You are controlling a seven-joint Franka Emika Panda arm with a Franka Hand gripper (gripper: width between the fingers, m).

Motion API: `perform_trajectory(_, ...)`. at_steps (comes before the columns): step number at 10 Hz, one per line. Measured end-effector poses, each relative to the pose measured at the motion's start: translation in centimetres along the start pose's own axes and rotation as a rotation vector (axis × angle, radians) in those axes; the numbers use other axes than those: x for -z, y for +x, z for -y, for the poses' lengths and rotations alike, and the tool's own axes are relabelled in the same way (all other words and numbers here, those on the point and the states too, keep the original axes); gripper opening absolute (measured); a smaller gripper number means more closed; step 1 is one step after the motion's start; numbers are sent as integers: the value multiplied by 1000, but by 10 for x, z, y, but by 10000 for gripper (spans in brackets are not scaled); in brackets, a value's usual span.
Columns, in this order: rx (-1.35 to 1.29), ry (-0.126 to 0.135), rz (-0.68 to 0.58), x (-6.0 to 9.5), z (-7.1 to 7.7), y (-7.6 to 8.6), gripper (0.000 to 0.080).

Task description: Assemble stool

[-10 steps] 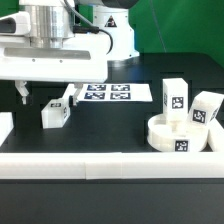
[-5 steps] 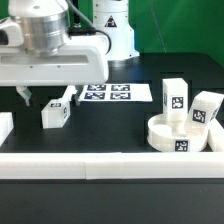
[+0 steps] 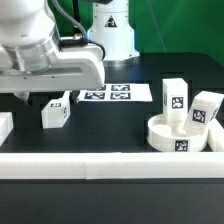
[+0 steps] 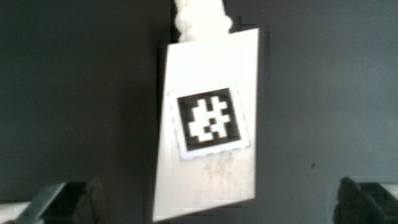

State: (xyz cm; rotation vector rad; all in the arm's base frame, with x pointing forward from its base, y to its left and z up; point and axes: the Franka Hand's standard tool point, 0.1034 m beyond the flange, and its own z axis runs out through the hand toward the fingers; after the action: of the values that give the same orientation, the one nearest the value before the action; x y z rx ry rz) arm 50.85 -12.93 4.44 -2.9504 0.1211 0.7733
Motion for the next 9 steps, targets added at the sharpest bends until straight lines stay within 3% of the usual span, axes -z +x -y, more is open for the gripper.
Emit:
perform_trajectory(1, 2, 16, 97, -4, 2, -3, 649)
perform_trajectory(3, 4, -21, 232, -17, -3, 4, 649)
perform_trajectory(5, -9, -37, 398, -26, -10, 1, 649)
perform_trajectory(6, -11, -31, 460, -28, -7, -2, 649)
perform_trajectory(9, -5, -37, 460, -30, -5, 3, 649)
